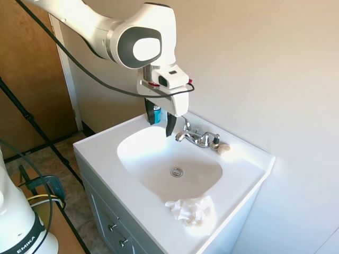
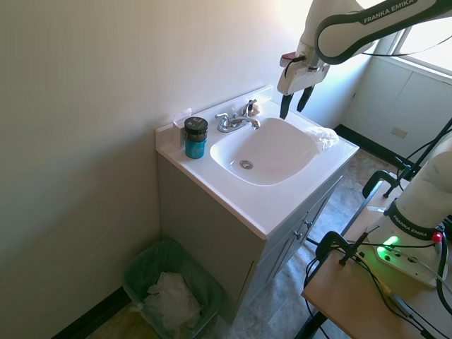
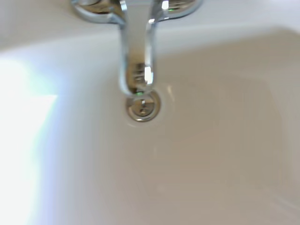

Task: Throw the tissue in the trash bin

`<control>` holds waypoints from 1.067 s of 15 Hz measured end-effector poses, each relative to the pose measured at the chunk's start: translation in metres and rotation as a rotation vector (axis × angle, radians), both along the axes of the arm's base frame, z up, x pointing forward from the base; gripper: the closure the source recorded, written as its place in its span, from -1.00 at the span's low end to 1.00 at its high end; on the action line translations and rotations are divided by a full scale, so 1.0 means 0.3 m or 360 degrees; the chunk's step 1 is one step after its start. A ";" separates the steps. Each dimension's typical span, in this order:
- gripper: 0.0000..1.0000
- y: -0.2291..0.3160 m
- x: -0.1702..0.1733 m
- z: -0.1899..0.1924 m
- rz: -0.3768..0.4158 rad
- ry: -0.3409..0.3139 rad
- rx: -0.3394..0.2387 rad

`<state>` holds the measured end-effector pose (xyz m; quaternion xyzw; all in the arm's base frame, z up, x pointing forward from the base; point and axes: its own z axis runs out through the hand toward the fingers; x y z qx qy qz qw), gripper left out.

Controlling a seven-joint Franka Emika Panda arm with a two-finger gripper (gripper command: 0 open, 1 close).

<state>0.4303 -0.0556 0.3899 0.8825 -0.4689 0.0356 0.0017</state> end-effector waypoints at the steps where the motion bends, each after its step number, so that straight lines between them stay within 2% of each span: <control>1: -1.00 -0.055 -0.006 -0.006 -0.0056 0.0004 0.0006; 5: -1.00 -0.271 -0.037 -0.084 -0.0270 0.0038 0.0042; 9: -1.00 -0.461 -0.087 -0.173 -0.0429 0.0056 0.0062; 16: -1.00 -0.608 -0.144 -0.381 -0.0532 0.0156 0.0079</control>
